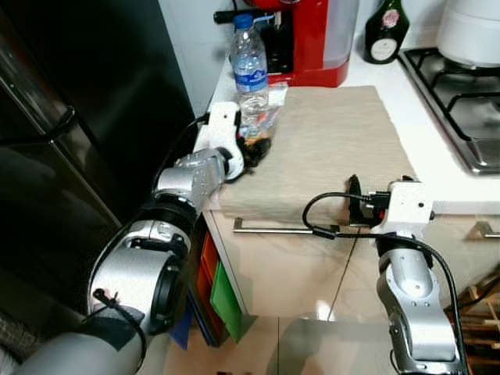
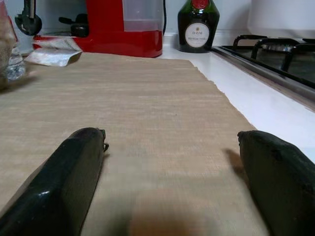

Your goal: Restocking fridge

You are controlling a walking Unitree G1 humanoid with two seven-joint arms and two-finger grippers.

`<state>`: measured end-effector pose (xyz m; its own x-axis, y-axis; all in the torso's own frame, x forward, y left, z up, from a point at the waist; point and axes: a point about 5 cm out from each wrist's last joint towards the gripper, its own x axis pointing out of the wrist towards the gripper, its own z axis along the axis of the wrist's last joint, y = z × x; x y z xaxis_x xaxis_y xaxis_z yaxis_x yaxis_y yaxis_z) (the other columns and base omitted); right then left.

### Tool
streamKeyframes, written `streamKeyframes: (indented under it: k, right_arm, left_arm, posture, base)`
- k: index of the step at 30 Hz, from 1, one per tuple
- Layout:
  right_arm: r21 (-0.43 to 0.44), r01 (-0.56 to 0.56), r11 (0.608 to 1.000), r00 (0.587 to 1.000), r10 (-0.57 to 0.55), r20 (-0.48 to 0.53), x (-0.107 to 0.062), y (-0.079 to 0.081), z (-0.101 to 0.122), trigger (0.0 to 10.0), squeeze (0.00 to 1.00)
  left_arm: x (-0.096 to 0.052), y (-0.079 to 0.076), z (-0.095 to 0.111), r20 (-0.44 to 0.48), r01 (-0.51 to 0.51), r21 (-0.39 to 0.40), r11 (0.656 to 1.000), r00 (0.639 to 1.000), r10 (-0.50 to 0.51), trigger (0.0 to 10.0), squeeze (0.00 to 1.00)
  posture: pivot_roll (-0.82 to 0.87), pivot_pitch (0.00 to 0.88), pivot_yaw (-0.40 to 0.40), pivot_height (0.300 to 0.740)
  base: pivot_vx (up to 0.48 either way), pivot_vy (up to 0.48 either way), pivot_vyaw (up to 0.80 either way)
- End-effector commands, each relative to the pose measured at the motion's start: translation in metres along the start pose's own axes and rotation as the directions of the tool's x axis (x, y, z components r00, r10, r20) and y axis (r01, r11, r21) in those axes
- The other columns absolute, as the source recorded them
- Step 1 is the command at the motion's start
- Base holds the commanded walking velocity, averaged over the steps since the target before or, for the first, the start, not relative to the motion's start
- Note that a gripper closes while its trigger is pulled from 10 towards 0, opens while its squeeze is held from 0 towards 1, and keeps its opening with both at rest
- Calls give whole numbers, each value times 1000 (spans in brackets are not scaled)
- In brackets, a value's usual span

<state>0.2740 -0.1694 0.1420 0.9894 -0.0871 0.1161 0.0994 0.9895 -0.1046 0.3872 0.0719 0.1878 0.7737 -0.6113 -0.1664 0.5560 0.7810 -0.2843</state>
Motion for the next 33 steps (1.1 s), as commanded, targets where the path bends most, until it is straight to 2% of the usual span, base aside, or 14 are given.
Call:
streamKeyframes:
  k: [1, 7, 10, 11, 12, 16, 17, 19, 22, 24, 26, 31, 32, 33]
  right_arm:
    - [10, -22, 1000, 1000, 22, -9, 2, 4, -2, 10000, 0]
    - [15, -34, 999, 999, 35, -6, 10, 4, -3, 10000, 0]
    - [24, -41, 999, 999, 41, -14, 10, 5, -5, 10000, 0]
    - [28, -49, 998, 999, 49, -19, 9, 7, -7, 10000, 0]
    - [30, -54, 998, 998, 55, -23, 9, 8, -9, 10000, 0]
    - [30, -62, 998, 998, 62, -19, 11, 9, -10, 10000, 0]
    - [30, -62, 998, 998, 62, -19, 11, 9, -10, 10000, 0]
    - [22, -55, 998, 998, 55, -5, 12, 9, -9, 10000, 0]
    - [-13, -34, 999, 998, 35, 57, 14, 5, -1, 10000, 0]
    - [-13, -35, 999, 994, 36, 102, 14, 4, 7, 10000, 0]
    - [-22, -48, 999, 989, 50, 141, 13, 3, 14, 10000, 0]
    - [-70, -68, 995, 983, 78, 163, 16, -4, 21, 10000, 0]
    - [-78, -47, 996, 982, 60, 177, 17, -9, 25, 10000, 0]
    - [-82, -31, 996, 981, 46, 187, 18, -13, 28, 10000, 0]
  left_arm:
    - [-4, -3, 4, -1, 23, 13, 1000, 1000, -23, 0, 0]
    - [-24, -13, -8, -60, 102, 47, 994, 993, -100, 0, 0]
    - [-37, -14, -14, -93, 117, 85, 989, 990, -109, 0, 0]
    - [-46, -13, -14, -94, 112, 128, 985, 990, -100, 0, 0]
    - [-53, -14, -11, -86, 110, 161, 981, 992, -97, 0, 0]
    - [-71, -16, 12, 103, 56, 260, 964, 991, -85, 0, 0]
    - [-71, -16, 12, 103, 56, 260, 964, 991, -85, 0, 0]
    - [-78, -13, 17, 191, -2, 240, 971, 981, -46, 0, 0]
    - [-90, -7, 17, 324, -120, 129, 984, 943, 73, 0, 0]
    - [-95, -5, 10, 351, -186, 127, 974, 927, 131, 0, 0]
    - [-99, -5, 1, 373, -223, 72, 972, 910, 182, 0, 0]
    - [-97, -13, -11, 379, -234, 62, 970, 905, 194, 0, 0]
    - [-97, -12, -13, 379, -258, 92, 962, 902, 206, 9882, 0]
    - [-98, -11, -14, 380, -275, 113, 955, 900, 214, 9882, 0]
  posture:
    - [-146, 0, 130, 740]
    - [-133, 0, 119, 740]
    - [-118, 0, 109, 740]
    - [-116, 0, 107, 740]
    - [-107, 0, 103, 740]
    - [-94, 0, 98, 740]
    - [-94, 0, 98, 740]
    - [-89, 0, 97, 740]
    - [-85, 0, 92, 740]
    - [-85, 0, 87, 740]
    - [-87, 0, 79, 740]
    - [-94, 0, 65, 740]
    - [-96, 0, 65, 740]
    - [-96, 0, 65, 740]
  base:
    - [0, 0, 0]
    - [0, 0, 0]
    - [0, 0, 0]
    - [0, 0, 0]
    - [0, 0, 0]
    - [0, 0, 0]
    - [0, 0, 0]
    - [0, 0, 0]
    - [0, 0, 0]
    - [0, 0, 0]
    - [0, 0, 0]
    - [0, 0, 0]
    - [0, 0, 0]
    - [0, 0, 0]
